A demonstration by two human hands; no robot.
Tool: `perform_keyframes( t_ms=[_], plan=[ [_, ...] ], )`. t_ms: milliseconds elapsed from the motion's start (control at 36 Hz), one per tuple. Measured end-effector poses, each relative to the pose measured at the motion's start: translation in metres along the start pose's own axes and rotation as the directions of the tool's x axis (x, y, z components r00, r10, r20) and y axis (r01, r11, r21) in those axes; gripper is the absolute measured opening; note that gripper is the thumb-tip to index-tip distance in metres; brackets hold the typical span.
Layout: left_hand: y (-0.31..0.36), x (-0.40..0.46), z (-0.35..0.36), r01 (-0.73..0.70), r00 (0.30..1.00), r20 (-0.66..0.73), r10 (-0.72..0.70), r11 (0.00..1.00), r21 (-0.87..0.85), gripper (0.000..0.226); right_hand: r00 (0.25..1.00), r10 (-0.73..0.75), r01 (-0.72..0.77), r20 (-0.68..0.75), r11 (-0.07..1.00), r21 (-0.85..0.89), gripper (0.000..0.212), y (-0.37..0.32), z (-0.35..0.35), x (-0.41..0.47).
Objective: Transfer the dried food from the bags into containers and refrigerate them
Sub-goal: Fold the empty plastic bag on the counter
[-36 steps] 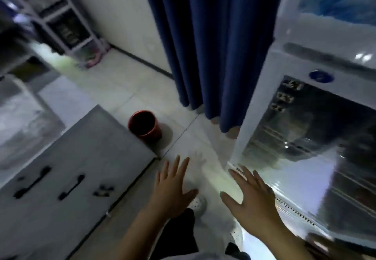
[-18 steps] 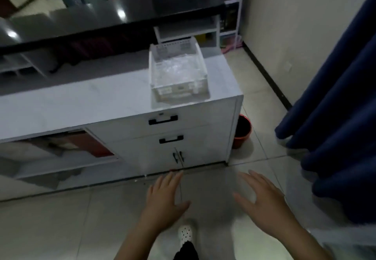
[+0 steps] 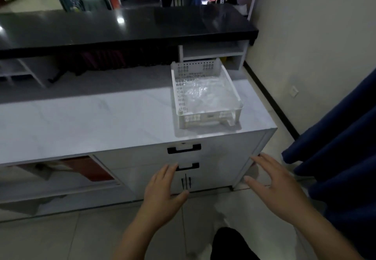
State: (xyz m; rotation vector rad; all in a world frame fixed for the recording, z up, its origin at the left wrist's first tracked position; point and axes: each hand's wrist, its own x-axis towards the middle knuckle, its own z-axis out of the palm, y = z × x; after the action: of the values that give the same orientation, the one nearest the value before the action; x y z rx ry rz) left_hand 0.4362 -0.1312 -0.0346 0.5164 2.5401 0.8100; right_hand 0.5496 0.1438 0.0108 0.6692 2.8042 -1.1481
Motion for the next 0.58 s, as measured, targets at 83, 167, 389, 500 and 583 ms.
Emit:
perform_keyframes(
  t_ms=[83, 167, 389, 500, 583],
  plan=[
    [0.006, 0.032, -0.016, -0.032, 0.999, -0.038, 0.031, 0.999, -0.03, 0.08, 0.999, -0.004, 0.004, -0.033, 1.0, 0.008, 0.06, -0.001, -0.008, 0.031],
    [0.016, 0.065, -0.03, -0.046, 0.997, -0.059, 0.043, 0.997, -0.061, 0.081, 0.999, -0.007, 0.011, -0.052, 0.998, 0.066, 0.053, -0.004, -0.013, 0.066],
    [0.052, 0.16, -0.07, -0.033, 0.994, -0.107, 0.025, 0.997, -0.07, 0.079, 0.996, 0.0, 0.025, -0.088, 0.955, 0.295, 0.056, -0.015, -0.034, 0.174],
    [0.061, 0.194, -0.077, -0.126, 0.984, -0.122, 0.132, 0.991, 0.056, 0.079, 0.991, -0.122, 0.129, -0.055, 0.98, 0.155, 0.077, -0.013, -0.042, 0.215],
    [0.068, 0.228, -0.078, -0.196, 0.97, -0.104, 0.218, 0.962, 0.188, 0.073, 0.965, -0.204, 0.234, 0.167, 0.954, -0.186, 0.097, -0.005, -0.045, 0.25]
  ],
)
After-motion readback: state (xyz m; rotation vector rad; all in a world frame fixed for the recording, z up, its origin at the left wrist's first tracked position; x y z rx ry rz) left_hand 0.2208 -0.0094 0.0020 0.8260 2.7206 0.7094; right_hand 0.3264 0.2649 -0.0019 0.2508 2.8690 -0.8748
